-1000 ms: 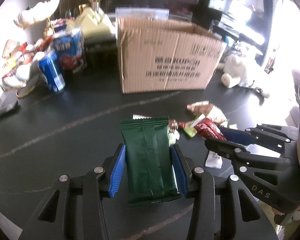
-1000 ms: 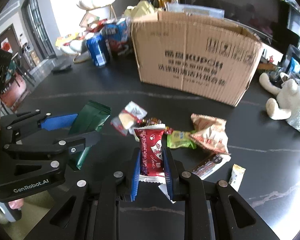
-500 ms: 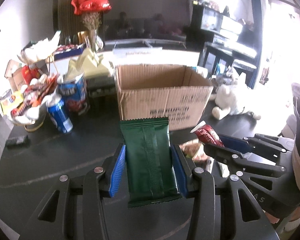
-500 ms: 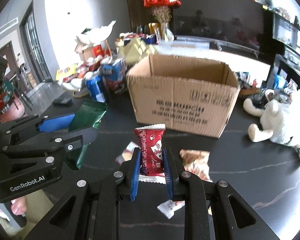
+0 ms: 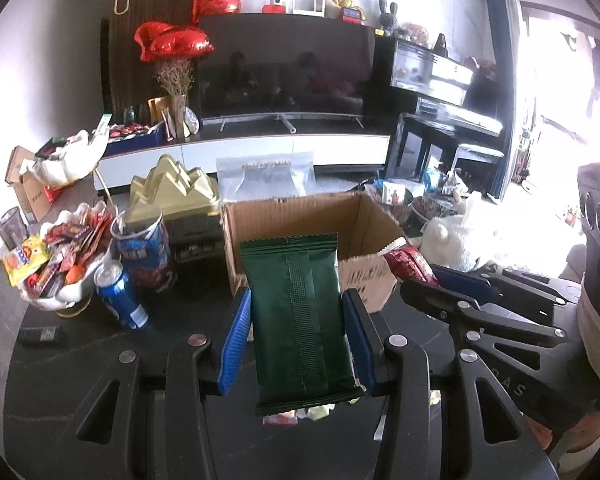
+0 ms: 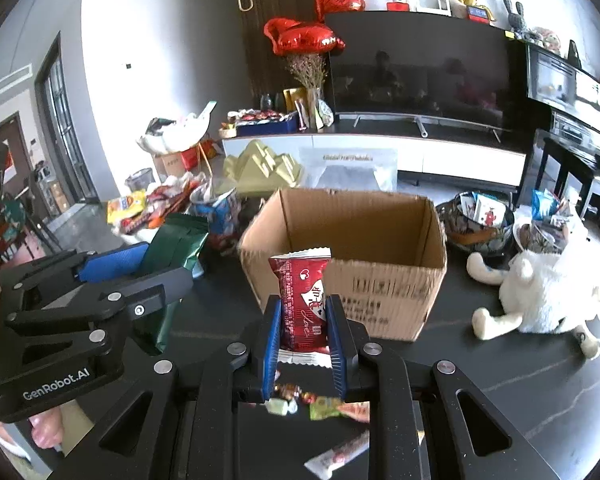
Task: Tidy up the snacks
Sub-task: 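Carry the green packet with the left tool while the right tool carries the red bar over the box, then open both tools to release the green packet and red bar into the box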
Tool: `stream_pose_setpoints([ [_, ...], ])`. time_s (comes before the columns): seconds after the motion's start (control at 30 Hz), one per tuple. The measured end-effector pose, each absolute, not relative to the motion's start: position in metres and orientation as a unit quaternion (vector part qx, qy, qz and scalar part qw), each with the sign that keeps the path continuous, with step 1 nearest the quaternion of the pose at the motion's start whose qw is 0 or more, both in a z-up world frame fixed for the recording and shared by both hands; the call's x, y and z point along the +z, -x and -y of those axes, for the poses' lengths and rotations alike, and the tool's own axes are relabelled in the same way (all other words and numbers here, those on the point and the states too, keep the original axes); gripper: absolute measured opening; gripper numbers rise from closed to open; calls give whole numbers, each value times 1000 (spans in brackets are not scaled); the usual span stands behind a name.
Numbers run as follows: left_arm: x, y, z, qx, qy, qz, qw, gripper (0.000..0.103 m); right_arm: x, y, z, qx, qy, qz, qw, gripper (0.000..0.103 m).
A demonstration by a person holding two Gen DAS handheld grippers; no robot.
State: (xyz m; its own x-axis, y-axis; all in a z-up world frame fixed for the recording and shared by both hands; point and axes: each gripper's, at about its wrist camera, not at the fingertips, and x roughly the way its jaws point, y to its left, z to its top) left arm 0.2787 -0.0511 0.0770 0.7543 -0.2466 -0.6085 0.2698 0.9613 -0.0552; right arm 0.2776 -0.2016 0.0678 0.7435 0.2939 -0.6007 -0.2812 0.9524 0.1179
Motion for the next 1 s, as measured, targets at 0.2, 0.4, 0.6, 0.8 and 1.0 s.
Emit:
stream_pose_setpoints([
  [0.2,90,-303,54,-143,-18,-317,937,45,80,-301,203,144,-6,-320,936,23],
  [0.4,94,-334,61,-148,-24,-325,934,45,84,-328,208,139,-13,-326,935,23],
  [0.6,89,-369,68,-146,-34,-336,930,45,82,-357,212,129,-11,-334,934,23],
  [0.8,75,-400,73,-144,-33,-353,924,45,72,-385,217,126,-17,-345,930,23],
  [1.0,58,-427,80,-138,-40,-364,920,46,56,-409,220,124,-17,-358,925,23],
])
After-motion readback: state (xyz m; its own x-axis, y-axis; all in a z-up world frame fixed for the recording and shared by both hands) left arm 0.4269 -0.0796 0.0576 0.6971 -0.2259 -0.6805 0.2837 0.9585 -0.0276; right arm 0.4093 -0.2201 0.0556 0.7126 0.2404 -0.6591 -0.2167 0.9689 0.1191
